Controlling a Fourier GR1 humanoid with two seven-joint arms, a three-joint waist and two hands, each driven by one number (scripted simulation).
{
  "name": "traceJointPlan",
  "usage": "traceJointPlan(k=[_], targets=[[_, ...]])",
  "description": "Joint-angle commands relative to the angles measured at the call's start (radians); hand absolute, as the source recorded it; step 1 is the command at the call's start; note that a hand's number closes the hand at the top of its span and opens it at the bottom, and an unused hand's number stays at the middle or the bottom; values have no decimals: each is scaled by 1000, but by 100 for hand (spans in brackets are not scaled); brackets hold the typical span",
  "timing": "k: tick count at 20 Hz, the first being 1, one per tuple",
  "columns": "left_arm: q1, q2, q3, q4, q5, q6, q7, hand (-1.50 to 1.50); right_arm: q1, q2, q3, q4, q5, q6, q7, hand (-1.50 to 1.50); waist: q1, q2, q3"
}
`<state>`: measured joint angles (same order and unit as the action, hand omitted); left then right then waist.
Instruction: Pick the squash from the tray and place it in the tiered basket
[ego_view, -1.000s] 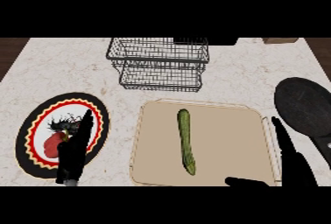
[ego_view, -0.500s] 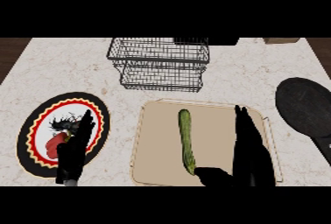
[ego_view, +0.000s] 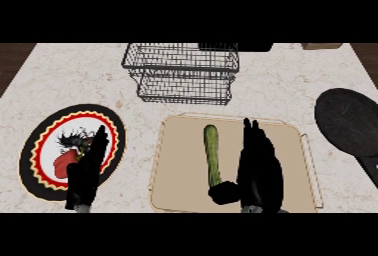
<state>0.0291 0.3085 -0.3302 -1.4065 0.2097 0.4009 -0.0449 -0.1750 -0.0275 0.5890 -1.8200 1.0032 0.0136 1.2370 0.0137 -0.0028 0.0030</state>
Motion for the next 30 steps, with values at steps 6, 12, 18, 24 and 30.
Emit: traceJointPlan(k=[6, 12, 18, 24, 30], targets=[[30, -27, -8, 58, -24, 6, -3, 0, -135, 27, -23, 81, -110, 98, 250, -150, -5, 4, -4], [11, 7, 17, 8, -2, -17, 53, 0, -124, 27, -40, 208, -166, 101, 250, -150, 2, 3, -5], [19, -19, 13, 39, -21, -8, 28, 0, -169, 27, -66, 247, -223, 114, 250, -150, -5, 3, -5], [25, -18, 13, -13, -24, -8, 71, 0, -190, 27, -69, 297, -268, 89, 251, -150, -3, 2, -3], [-3, -2, 46, 3, -15, -32, 70, 0, -217, 27, -85, 394, -338, 49, 248, -150, -1, 4, -4]])
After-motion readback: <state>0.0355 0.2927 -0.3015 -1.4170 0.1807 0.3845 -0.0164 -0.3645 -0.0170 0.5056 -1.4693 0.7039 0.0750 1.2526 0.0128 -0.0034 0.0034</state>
